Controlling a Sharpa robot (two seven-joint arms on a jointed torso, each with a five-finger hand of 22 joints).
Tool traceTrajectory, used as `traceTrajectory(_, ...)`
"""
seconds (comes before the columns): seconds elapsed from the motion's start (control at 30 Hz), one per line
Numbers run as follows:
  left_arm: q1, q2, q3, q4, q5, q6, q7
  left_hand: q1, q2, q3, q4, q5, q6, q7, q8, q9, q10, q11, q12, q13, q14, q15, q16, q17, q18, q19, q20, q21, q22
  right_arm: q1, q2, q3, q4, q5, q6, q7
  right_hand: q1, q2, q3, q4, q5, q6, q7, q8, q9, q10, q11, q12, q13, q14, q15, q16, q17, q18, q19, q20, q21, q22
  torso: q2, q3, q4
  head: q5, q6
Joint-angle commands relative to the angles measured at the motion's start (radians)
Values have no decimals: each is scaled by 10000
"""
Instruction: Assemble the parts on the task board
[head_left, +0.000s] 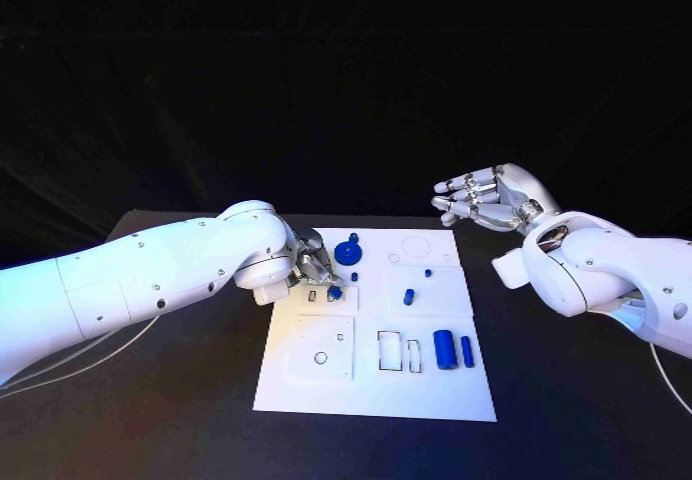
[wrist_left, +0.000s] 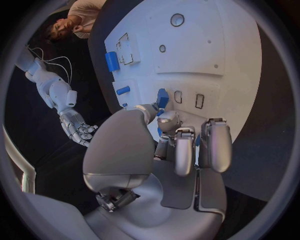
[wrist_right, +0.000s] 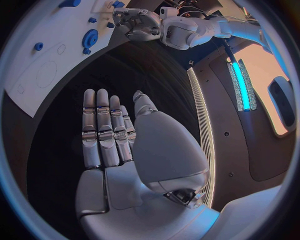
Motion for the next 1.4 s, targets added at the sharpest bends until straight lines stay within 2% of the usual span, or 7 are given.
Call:
traceTrajectory(0.03, -48, -95, 7, 144, -429, -723, 332, -41, -66, 1399, -1455, 33, -14, -71, 60, 944, 84, -2, 67, 26, 1036, -2, 31, 2631, -89, 79, 3, 59, 648, -5, -8, 1, 1, 18, 4, 78, -138, 0, 11, -19, 0, -78, -6, -30, -5, -21, 50, -60, -15, -48, -6, -22, -14, 111, -36, 12, -68, -16, -5, 0, -4, 33, -21)
traceTrajectory(0.4, -252, -358, 3, 422, -1064, -1240, 376, -90, -102, 1477, -1509, 33, 6, -84, 94, 996, 151, -16, 134, 84, 1036, -15, 31, 2631, -108, 137, -8, 103, 736, -5, -27, 1, 11, 23, 15, 87, -153, -3, 6, -17, -37, -82, -3, -29, -5, -23, 52, -60, -21, -56, -2, -19, -24, 112, -40, 18, -79, -33, -9, -4, 6, 76, -16)
traceTrajectory(0.5, -325, -377, 2, 454, -1214, -1362, 385, -99, -106, 1494, -1518, 34, 9, -86, 99, 1004, 160, -18, 141, 90, 1036, -17, 31, 2631, -109, 139, -9, 105, 739, -6, -30, 1, 16, 23, 18, 90, -159, -5, 4, -18, -59, -84, -2, -28, -4, -24, 54, -60, -24, -58, -1, -17, -29, 113, -41, 20, -84, -41, -3, -8, -11, 98, -19)
traceTrajectory(0.77, -396, -408, -15, 472, -1482, -1668, 396, -129, -120, 1541, -1538, 34, 20, -92, 114, 1029, 182, -25, 152, 98, 1036, -23, 31, 2631, -111, 146, -15, 112, 750, -6, -41, 1, 17, 23, 23, 90, -162, -4, 4, -20, -78, -86, -2, -28, -4, -24, 55, -60, -27, -60, 0, -15, -34, 114, -41, 22, -88, -49, -1, -2, -21, 108, -5)
traceTrajectory(1.07, -458, -344, -24, 436, -1544, -1696, 376, -137, -123, 1552, -1541, 34, 23, -94, 117, 1035, 186, -26, 151, 96, 1036, -24, 31, 2631, -112, 150, -16, 114, 755, -10, -28, 1, 11, 23, 38, 94, -162, -4, 4, -20, -78, -86, -2, -28, -4, -24, 55, -60, -27, -60, 0, -15, -34, 114, -41, 22, -88, -49, 9, -8, -23, 107, -6)
traceTrajectory(1.4, -484, -318, -26, 412, -1561, -1370, 235, -194, -131, 1591, -1532, 33, 24, -98, 123, 1055, 171, -28, 95, 42, 1036, -27, 31, 2631, -112, 149, -20, 115, 756, -25, -30, 1, 0, 23, 65, 88, -167, -3, 2, -23, -112, -90, -1, -27, -4, -26, 56, -59, -31, -64, 2, -13, -42, 115, -41, 26, -95, -62, 1, -4, -12, 111, -50)
